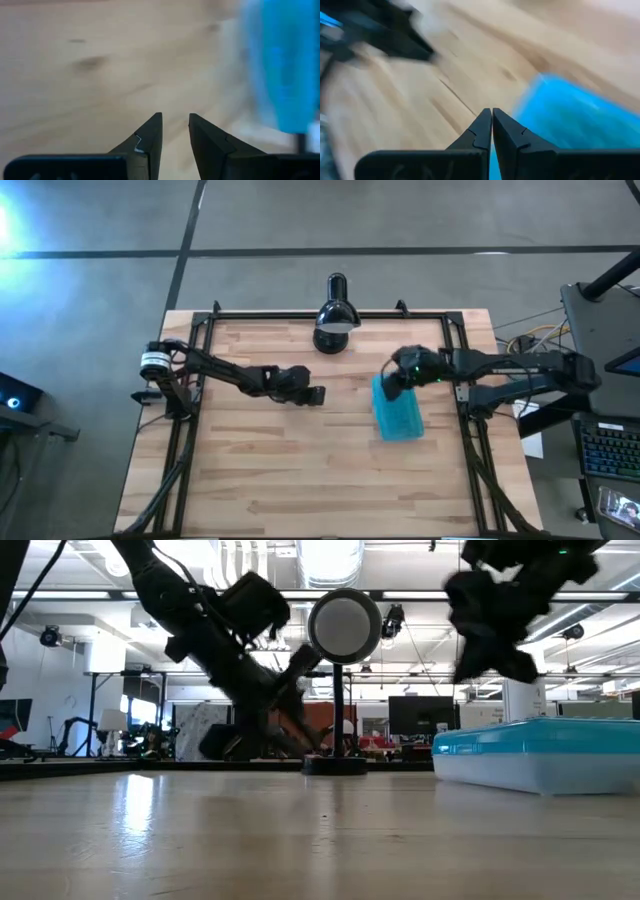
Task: Pick & place school supplies into a supply box
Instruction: Adjust the supply box
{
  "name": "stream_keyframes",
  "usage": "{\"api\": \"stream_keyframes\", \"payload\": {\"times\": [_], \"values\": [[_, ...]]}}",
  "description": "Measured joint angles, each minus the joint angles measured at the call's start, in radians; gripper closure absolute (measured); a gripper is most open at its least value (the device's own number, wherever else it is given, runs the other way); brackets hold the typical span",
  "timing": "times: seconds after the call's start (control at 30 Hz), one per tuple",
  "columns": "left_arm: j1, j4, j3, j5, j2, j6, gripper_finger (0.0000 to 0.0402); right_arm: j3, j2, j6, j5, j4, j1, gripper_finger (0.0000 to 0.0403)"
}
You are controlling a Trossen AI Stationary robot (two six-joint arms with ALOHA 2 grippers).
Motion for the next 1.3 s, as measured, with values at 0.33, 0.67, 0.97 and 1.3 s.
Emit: {"api": "stream_keyframes", "payload": {"times": [0.33, 0.67, 0.97, 1.3], "values": [[-0.079, 0.111, 0.233, 0.034, 0.184, 0.049, 0.0321, -0.147, -0.022, 0.172, 0.014, -0.133, 0.120, 0.0394], [-0.079, -0.020, 0.726, 0.095, 0.556, 0.252, 0.0321, -0.181, -0.042, 0.203, 0.011, -0.131, 0.129, 0.0394], [-0.057, -0.073, 0.851, 0.062, 0.654, 0.247, 0.0321, -0.190, -0.041, 0.200, 0.015, -0.138, 0.129, 0.0394], [-0.053, -0.218, 0.838, 0.025, 0.578, 0.319, 0.0321, -0.193, -0.039, 0.193, -0.001, -0.120, 0.130, 0.0394]]}}
